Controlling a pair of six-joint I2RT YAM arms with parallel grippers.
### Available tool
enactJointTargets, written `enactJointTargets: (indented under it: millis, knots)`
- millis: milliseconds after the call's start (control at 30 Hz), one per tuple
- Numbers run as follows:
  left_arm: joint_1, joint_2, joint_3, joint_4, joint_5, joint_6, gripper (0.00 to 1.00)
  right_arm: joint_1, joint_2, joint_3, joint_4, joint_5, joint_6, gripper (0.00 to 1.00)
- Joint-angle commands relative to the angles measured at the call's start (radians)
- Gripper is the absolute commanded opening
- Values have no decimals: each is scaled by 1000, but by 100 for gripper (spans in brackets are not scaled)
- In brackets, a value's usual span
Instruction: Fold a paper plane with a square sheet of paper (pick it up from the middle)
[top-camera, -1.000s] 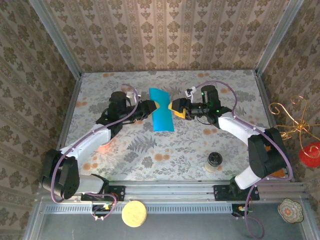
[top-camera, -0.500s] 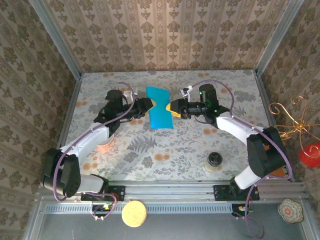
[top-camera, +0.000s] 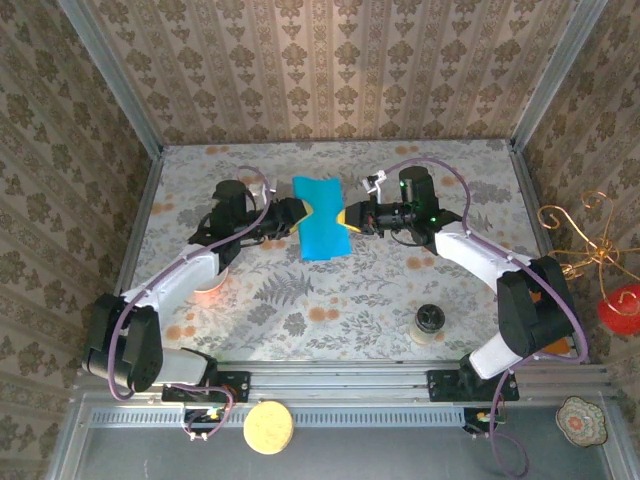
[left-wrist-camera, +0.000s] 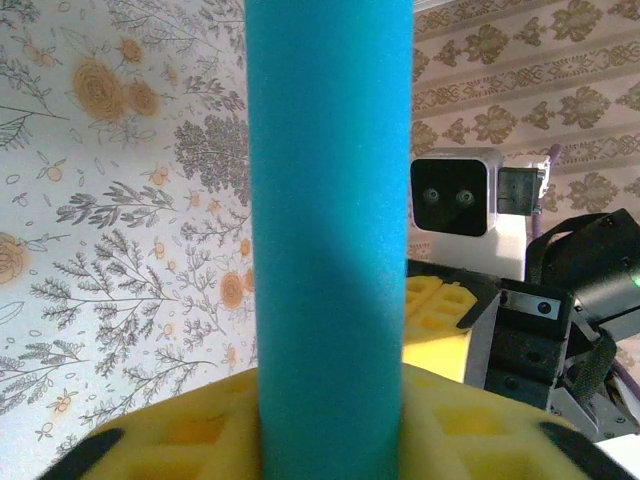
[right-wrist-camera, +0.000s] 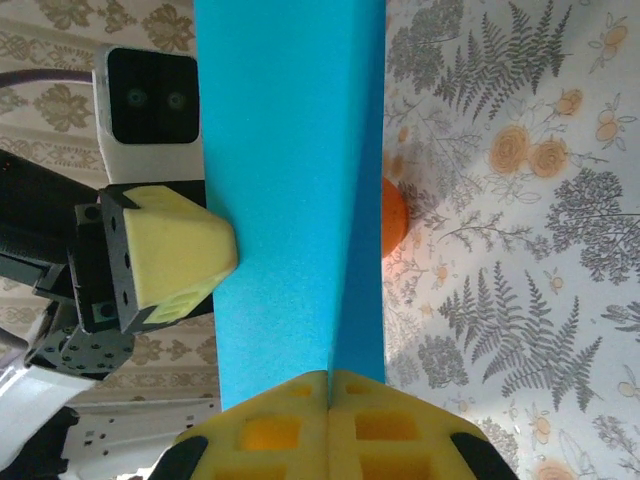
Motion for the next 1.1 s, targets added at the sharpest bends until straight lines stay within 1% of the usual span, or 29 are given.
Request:
enactJointTargets:
  millis: [0,67,100,167,267,367,533,600,667,733,867,1000,1067]
  knots:
    - [25,-13,18,-95,-23,57,48,-22,-33,32,-94,40,-41,0]
    - [44,-29,22,-189,-76,120,63,-47,-58,34,-148,67,-64,0]
    - [57,-37,20,-233,-105,151,69,-62,-76,36,-180,76,-80,0]
    - [80,-48,16,-302,-157,200,75,-88,-103,57,-288,108,-132,0]
    - [104,-65,2,-360,-207,254,81,-109,-142,104,-474,172,-226,0]
    - [107,-74,-7,-383,-228,288,85,-112,-154,151,-604,223,-277,0]
    - [107,-79,-34,-376,-234,300,87,-85,-154,205,-683,272,-263,0]
    - [106,-81,-49,-375,-240,306,88,-56,-120,234,-730,305,-262,0]
    - [103,-80,-63,-374,-248,311,88,-30,-88,227,-687,298,-238,0]
    - [97,-82,-76,-375,-259,313,88,-5,-47,201,-603,266,-200,0]
    - [75,-75,-101,-360,-276,308,89,53,41,151,-392,189,-124,0]
    - [37,-57,-123,-348,-308,306,89,68,99,61,-182,156,-51,0]
    - [17,-47,-132,-346,-327,304,89,67,128,19,-139,158,-45,0]
